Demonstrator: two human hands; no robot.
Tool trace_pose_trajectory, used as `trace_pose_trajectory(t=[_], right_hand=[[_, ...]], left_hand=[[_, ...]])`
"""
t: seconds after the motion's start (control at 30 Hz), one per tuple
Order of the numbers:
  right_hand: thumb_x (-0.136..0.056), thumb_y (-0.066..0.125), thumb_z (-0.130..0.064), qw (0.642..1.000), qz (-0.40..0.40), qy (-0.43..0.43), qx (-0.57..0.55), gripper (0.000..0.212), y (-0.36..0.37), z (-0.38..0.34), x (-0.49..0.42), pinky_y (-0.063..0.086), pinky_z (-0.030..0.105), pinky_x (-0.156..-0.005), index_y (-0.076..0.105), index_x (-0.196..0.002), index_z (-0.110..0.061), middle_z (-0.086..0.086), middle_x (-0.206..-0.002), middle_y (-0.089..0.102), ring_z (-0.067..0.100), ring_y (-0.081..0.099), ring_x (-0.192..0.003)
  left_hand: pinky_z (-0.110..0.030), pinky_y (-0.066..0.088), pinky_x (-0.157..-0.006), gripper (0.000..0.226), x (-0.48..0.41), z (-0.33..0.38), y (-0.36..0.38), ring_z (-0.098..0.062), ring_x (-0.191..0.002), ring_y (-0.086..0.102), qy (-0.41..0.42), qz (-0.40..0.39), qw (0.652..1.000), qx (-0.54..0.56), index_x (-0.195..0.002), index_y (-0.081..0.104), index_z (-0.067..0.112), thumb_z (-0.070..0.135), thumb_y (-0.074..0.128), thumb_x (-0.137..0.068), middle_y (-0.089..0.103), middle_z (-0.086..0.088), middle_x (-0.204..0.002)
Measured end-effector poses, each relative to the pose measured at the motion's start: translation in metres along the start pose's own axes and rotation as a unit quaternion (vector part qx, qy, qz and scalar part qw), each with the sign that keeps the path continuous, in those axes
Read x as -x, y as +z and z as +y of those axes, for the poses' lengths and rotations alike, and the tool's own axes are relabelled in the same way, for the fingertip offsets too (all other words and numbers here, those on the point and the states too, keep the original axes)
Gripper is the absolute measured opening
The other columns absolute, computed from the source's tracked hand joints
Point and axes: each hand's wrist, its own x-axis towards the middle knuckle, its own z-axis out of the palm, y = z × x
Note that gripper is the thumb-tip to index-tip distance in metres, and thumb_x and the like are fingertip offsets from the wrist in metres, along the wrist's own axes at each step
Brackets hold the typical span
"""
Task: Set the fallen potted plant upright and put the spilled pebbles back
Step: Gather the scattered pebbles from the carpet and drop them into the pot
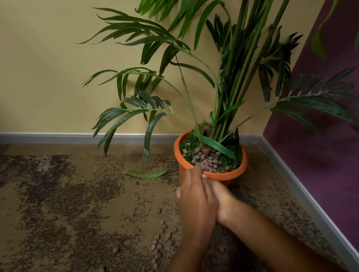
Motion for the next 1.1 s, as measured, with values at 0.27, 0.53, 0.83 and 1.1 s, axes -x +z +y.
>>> trace_pose_trajectory(t=[0.27,0.53,0.83,1.1], right_hand=[[-0.097,0.036,0.008,0.973,0.085,-0.027,0.213,0.029,0.026,-0.065,-0.018,0.053,0.011,-0.064,0.054,-0.120,0.009,0.017,-0.086,0.065,0.010,0.062,-0.069],[-0.094,0.045,0.006,0.809,0.116,-0.041,0.575,0.031,0.053,-0.087,-0.053,0.046,0.030,-0.104,0.056,-0.123,0.008,0.021,-0.132,0.057,0.028,0.055,-0.123],[-0.095,0.041,-0.001,0.519,0.168,-0.147,0.825,0.027,0.056,-0.074,-0.065,0.046,0.035,-0.097,0.058,-0.117,0.001,0.019,-0.127,0.058,0.031,0.055,-0.118],[-0.097,0.032,0.001,0.409,0.137,-0.132,0.893,0.037,0.052,-0.062,-0.064,0.042,0.045,-0.103,0.045,-0.132,0.002,0.023,-0.140,0.041,0.038,0.041,-0.128]], left_hand=[[-0.031,0.042,-0.095,0.042,-0.036,-0.031,-0.010,-0.021,-0.120,0.052,0.011,-0.045,0.999,0.005,-0.139,0.040,0.012,0.006,0.037,-0.097,0.052,-0.006,-0.136],[-0.047,0.030,-0.112,0.060,-0.054,-0.058,-0.004,-0.024,-0.139,0.033,0.039,-0.179,0.980,-0.075,-0.147,0.023,0.016,0.002,0.040,-0.090,0.035,-0.008,-0.150],[-0.041,0.015,-0.121,0.069,-0.053,-0.075,-0.001,-0.020,-0.146,0.016,0.087,-0.217,0.958,-0.166,-0.151,0.008,0.019,0.005,0.039,-0.091,0.004,0.003,-0.161],[-0.037,0.022,-0.119,0.068,-0.049,-0.108,-0.009,-0.019,-0.145,0.019,0.090,-0.219,0.957,-0.166,-0.151,0.009,0.019,0.008,0.043,-0.093,0.008,-0.002,-0.160]])
